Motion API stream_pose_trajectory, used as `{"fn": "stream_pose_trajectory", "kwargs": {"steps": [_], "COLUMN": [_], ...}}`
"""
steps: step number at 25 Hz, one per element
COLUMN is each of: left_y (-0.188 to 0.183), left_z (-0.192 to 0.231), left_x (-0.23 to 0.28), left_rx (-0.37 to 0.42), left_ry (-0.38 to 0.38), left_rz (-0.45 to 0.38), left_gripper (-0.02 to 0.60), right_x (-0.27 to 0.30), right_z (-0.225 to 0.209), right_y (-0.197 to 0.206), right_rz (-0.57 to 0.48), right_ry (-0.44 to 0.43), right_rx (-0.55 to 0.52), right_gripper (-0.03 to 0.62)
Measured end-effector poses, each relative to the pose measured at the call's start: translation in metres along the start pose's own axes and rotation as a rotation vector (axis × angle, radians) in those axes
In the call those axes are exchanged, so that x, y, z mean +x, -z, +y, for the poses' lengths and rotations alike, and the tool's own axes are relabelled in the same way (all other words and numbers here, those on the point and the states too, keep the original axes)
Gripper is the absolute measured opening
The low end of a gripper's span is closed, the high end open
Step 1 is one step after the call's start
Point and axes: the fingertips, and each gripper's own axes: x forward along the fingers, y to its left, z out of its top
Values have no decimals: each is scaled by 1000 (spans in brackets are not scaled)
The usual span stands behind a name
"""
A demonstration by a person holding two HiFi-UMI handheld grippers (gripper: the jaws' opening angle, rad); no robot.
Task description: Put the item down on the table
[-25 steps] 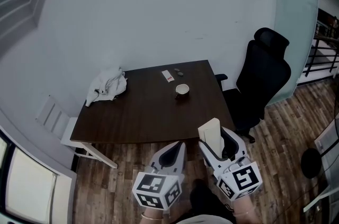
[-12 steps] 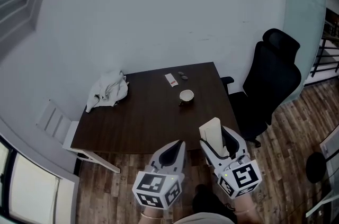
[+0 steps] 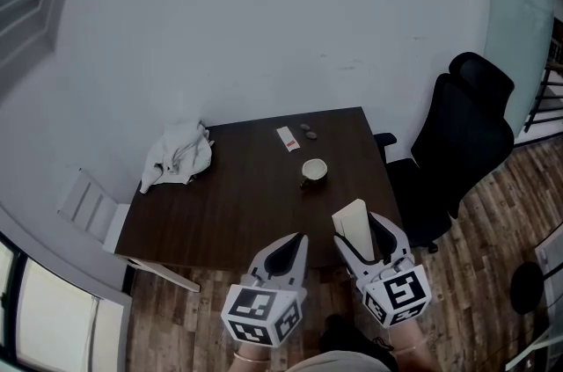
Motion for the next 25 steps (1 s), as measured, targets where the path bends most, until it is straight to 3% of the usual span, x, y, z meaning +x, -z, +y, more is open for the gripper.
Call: {"fn": "stream_pose_trajectory", "kwargs": {"steps": [25], "left_y": [3], "left_z": [55], "left_x": [97], "left_rx": [-38], "left_ry": [-47], "left_rz": [17], "left_gripper": [18], "right_x": [118], "right_z": [-47], "right_y": [112], "right_rz": [270], "right_ry": [-167], "right_rx": [-145], "right_gripper": [281]}}
